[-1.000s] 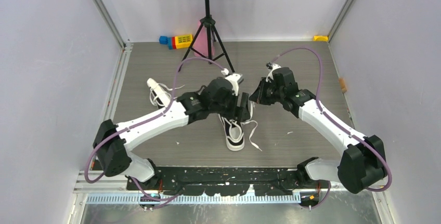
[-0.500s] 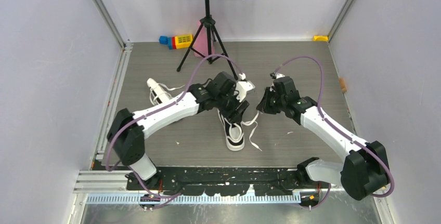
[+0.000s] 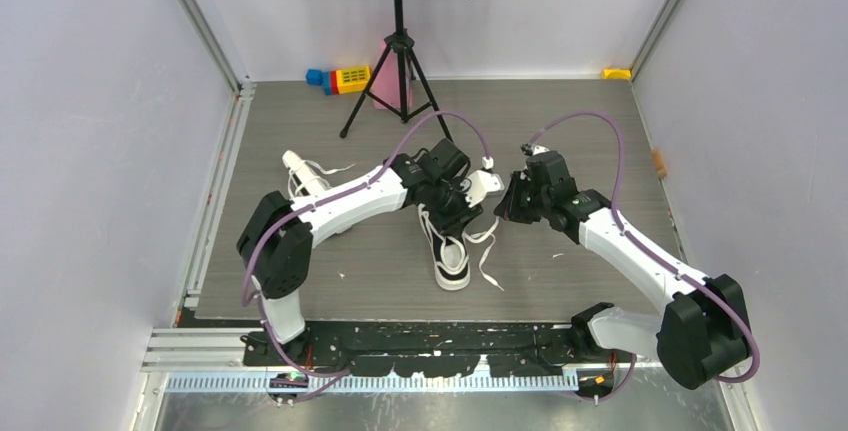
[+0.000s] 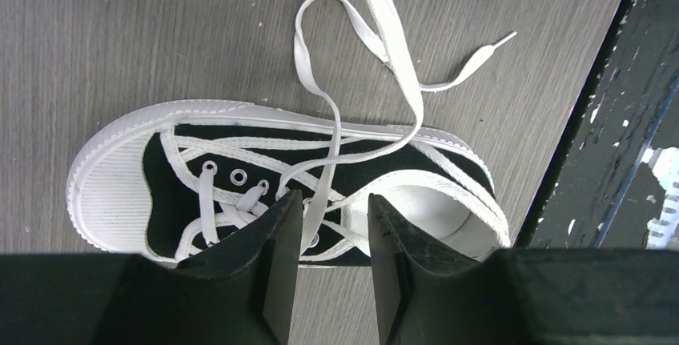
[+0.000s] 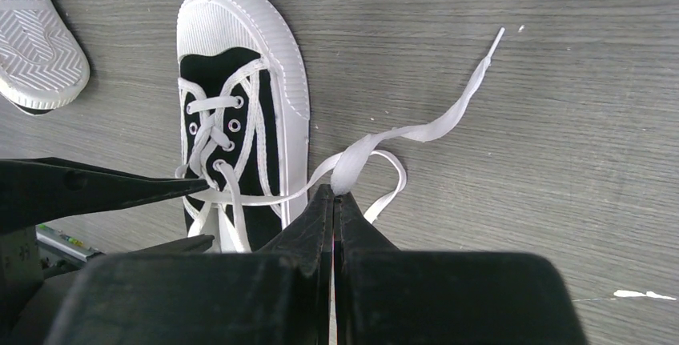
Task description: Tie the shoes
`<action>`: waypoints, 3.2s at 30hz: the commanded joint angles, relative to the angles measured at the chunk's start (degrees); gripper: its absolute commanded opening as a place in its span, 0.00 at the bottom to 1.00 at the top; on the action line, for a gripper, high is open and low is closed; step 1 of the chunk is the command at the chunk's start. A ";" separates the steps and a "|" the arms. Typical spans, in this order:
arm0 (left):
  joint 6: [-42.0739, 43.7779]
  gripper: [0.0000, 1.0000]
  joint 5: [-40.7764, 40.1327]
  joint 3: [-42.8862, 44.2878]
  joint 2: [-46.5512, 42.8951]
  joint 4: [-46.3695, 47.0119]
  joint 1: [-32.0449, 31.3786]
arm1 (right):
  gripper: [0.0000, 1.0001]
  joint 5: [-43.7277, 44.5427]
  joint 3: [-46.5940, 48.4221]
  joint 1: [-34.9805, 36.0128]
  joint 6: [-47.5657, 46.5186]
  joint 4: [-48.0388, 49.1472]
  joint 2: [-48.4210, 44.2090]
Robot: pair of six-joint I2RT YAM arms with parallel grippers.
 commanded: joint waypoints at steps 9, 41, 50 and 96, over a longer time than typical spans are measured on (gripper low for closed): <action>3.89 0.35 -2.96 3.48 3.24 -4.25 -0.12 | 0.00 -0.28 1.09 -0.17 0.56 0.88 -1.19; -19.42 0.00 13.55 -9.68 -5.48 16.70 11.77 | 0.00 -18.04 0.30 4.37 -0.65 10.78 -1.62; -26.68 0.00 17.65 -11.57 -5.19 20.26 14.38 | 0.00 -20.70 -0.21 8.45 2.76 19.15 4.64; -33.72 0.35 17.55 -18.91 -11.72 22.53 15.64 | 0.00 -14.45 -5.86 9.92 18.48 50.91 22.77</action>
